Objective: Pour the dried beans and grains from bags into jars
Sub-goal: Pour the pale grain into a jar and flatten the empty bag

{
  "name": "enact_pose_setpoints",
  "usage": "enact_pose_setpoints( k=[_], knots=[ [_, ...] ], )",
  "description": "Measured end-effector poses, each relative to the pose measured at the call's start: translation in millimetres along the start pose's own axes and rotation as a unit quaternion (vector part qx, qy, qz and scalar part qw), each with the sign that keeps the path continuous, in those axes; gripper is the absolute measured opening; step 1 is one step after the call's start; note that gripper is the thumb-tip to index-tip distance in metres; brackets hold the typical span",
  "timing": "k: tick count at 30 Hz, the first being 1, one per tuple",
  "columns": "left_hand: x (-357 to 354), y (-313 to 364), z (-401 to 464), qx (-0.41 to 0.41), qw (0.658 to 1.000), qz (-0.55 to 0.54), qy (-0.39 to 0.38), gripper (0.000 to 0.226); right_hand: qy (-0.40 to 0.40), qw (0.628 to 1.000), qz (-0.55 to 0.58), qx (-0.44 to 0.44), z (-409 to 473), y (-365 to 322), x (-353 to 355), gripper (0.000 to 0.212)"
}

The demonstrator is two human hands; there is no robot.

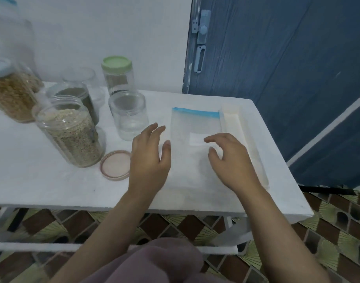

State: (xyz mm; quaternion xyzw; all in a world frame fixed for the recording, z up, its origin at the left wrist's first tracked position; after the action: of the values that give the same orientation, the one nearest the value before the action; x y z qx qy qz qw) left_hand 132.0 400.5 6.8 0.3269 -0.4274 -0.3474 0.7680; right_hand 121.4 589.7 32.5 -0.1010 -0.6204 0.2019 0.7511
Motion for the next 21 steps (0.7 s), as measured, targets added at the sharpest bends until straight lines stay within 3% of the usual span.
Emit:
enact_pose_setpoints(
  k=[6, 11, 16, 19, 21],
  knots=[
    [82.5, -5.7, -12.8, -0.083, 0.99, -0.002, 0.114, 0.037, -0.025, 0.998, 0.031, 0.054, -2.0, -89.0, -11.7, 0.032],
    [136.9, -34.3, -6.7, -0.067, 0.986, 0.05, 0.146, 0.046, -0.104, 0.994, 0.002, 0.046, 6.4, -148.2, -53.1, 0.042],
    [173.2, -78.8, 7.9, -0.003, 0.994, 0.023, 0.103, 0.069, -0.293, 0.95, -0.108, -0.023, 21.9, -187.1, -117.5, 0.073],
    [184.8, -101.6, 21.6, 0.035, 0.997, -0.038, 0.057, 0.083, -0.325, 0.933, -0.146, -0.056, 27.4, -196.9, -145.8, 0.09],
    [187.5, -111.5, 28.4, 0.044, 0.995, -0.093, 0.02, 0.087, -0.315, 0.933, -0.162, -0.07, 26.3, -201.4, -156.9, 0.087]
  ],
)
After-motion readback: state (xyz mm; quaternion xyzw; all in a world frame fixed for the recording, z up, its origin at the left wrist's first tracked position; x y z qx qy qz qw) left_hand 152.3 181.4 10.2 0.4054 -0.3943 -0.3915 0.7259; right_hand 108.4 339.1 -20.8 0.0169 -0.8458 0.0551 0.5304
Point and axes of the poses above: each hand's wrist, its own z-axis towards the middle knuckle, its own x-axis out of the back of the hand, y = z × x, the point moved 3 cm from there along z, towards the middle knuckle, and after that the axes turned 12 degrees about -z, right-handed, at the moved point
